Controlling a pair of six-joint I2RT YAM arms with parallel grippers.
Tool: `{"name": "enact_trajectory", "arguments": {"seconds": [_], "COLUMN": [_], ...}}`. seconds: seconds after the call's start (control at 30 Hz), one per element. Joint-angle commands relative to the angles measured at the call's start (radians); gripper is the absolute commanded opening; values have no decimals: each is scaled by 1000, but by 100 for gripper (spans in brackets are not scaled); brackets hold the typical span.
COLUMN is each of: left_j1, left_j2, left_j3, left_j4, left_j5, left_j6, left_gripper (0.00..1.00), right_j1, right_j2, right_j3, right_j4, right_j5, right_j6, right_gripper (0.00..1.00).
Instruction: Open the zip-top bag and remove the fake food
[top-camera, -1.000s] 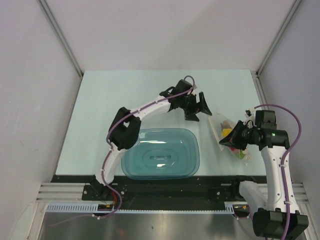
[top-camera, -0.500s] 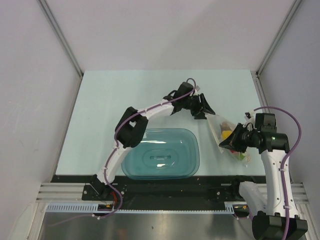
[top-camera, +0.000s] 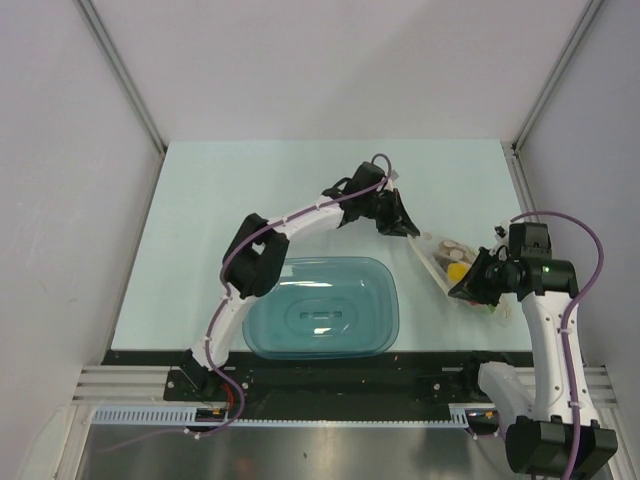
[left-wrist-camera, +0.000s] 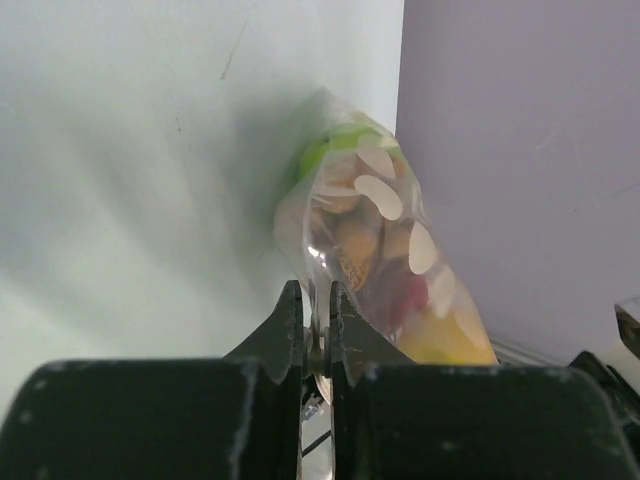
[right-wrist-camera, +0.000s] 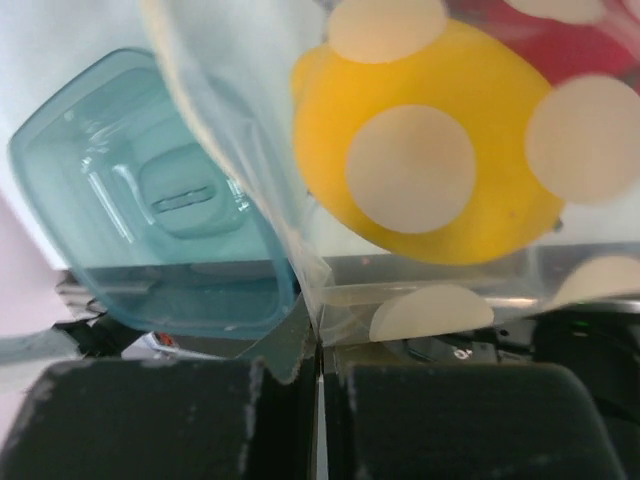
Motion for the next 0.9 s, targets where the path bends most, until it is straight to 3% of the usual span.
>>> {"name": "enact_trajectory", "arguments": {"seconds": [0.0, 0.17, 0.27, 0.37, 0.4, 0.6, 0.7, 0.73, 0.87], "left_j1": [5, -4, -30, -76, -90, -162, -176, -180, -191], "left_j2": [-203, -329, -389, -421, -426, -410, -421, -426, -455], "left_j3": [-24, -123, -181, -253, -261, -319, -319, -322, -342], "left_j4": [-56, -47, -24, 56, 53, 119, 98, 95, 92], "left_j5": [-43, -112, -132, -155, -172, -191, -220, -224, -251], "left_j6": [99, 98, 51, -8, -17, -149, -169, -175, -197], "left_gripper": [0, 0, 0, 0, 0, 0, 0, 0, 0], "right_j1": [15, 35, 35, 21, 13, -51, -85, -91, -105], "right_j2": [65, 227, 289, 312, 309, 142, 53, 0, -111], "right_j3": [105, 241, 298, 312, 310, 217, 177, 165, 96], "right_j4": [-7, -35, -30, -29, -35, -116, -159, -171, -182], "right_j5": [182, 369, 357, 283, 262, 138, 92, 78, -12], "right_j6": [-35, -53, -37, 5, 22, 201, 314, 350, 468], "right_gripper": [0, 0, 3, 22, 37, 87, 93, 99, 100]}}
